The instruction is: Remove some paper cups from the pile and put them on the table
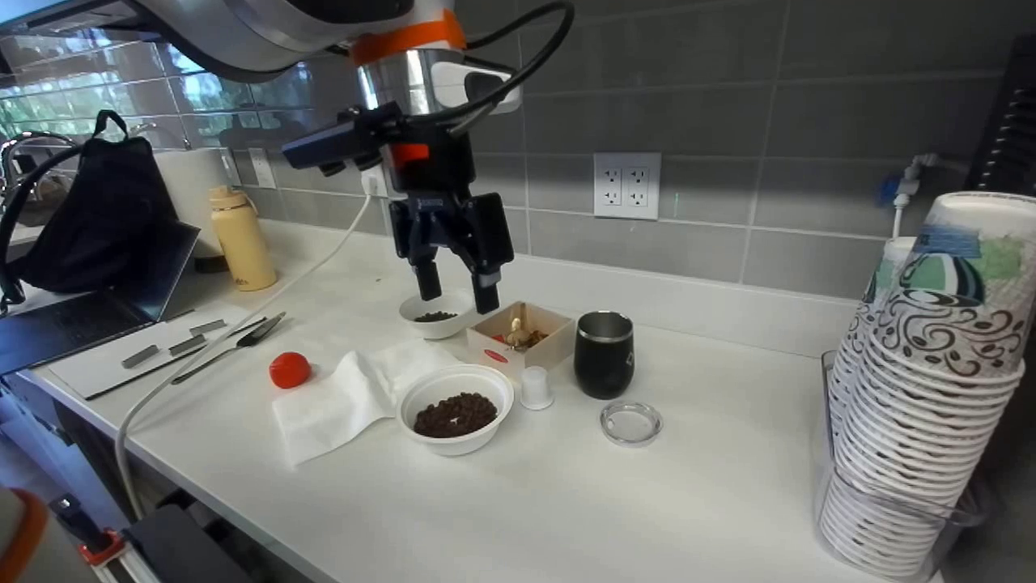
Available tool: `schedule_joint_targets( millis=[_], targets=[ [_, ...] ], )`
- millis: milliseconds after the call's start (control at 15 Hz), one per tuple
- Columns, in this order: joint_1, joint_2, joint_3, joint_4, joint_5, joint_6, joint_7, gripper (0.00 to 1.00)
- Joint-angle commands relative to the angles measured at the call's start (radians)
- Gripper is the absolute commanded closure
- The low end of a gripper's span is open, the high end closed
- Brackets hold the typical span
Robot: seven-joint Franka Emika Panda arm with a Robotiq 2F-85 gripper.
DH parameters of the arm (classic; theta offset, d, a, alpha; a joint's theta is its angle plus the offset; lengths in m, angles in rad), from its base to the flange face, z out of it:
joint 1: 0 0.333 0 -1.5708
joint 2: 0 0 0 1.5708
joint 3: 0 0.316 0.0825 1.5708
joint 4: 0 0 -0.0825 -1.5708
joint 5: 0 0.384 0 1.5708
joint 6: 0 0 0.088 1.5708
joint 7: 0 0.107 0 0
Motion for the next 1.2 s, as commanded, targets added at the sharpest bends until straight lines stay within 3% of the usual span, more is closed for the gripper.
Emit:
schedule_joint_targets(
  millis=[0, 400, 600, 867, 1133],
  targets=[
    [-0.022, -0.089, -0.078, 0.023, -0.090, -0.132, -0.177, 0.00],
    [-0.049, -0.155, -0.244, 0.124, -0.304, -0.271, -0.593, 0.00],
    [-0.048, -0.144, -0.330, 0.194, -0.393, -0.265, -0.768, 0.00],
    [-0.041, -0.070, -0.438, 0.282, -0.446, -0.148, -0.910, 0.00],
    [-0.040, 0.020, -0.513, 0.332, -0.397, 0.038, -0.989, 0.00]
  ],
)
